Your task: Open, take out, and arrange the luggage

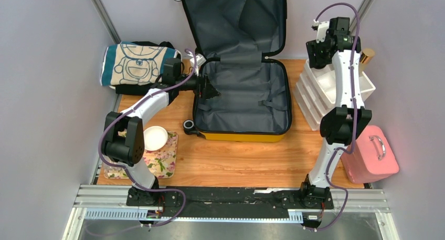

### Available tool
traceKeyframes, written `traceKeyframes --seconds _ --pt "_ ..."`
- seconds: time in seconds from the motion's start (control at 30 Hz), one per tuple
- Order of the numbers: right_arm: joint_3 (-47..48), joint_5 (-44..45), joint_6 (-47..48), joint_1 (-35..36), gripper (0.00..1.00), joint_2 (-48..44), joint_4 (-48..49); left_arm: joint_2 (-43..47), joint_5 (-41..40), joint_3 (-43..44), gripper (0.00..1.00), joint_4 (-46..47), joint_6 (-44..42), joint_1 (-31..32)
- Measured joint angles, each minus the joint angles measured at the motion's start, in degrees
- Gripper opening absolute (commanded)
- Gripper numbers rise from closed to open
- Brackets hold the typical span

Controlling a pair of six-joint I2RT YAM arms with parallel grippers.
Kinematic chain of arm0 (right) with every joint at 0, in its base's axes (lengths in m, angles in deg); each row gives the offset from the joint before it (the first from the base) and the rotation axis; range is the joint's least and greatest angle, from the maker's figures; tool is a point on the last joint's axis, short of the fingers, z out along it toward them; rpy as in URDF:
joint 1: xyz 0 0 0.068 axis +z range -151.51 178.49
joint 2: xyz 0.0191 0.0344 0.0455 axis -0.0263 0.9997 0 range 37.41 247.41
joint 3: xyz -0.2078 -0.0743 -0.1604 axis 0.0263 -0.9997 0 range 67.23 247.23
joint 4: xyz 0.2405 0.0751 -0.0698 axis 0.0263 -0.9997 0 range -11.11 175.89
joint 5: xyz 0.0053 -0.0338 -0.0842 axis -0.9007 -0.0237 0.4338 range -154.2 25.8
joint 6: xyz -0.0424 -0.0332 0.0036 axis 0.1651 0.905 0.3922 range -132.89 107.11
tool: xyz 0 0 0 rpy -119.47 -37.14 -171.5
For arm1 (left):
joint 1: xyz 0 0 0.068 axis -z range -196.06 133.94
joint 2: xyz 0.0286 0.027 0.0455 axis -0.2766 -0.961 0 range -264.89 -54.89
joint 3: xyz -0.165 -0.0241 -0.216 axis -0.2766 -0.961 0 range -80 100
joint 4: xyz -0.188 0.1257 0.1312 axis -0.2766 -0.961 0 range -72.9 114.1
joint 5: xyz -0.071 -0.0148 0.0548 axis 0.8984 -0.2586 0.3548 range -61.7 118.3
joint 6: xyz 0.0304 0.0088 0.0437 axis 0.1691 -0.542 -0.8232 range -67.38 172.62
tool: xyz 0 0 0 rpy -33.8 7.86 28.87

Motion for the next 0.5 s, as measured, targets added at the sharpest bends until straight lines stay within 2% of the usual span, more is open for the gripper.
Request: traceKeyframes --seconds 0.17,0.27,0.5 --pt "-0.7 0.4 0.3 0.7 0.55 0.0 0.0 -0.2 0.0 0.0 0.91 0.0 0.0 0.0" --pt "-0.9 0.4 0.3 0.7 0.66 0.0 0.1 -0.3 0.0 0.2 0.91 0.0 0.0 0.0" --pt "-0.9 -0.1 0.2 0.4 0.67 0.0 0.1 -0.5 0.0 1.2 0.91 -0.1 -0.1 0.0"
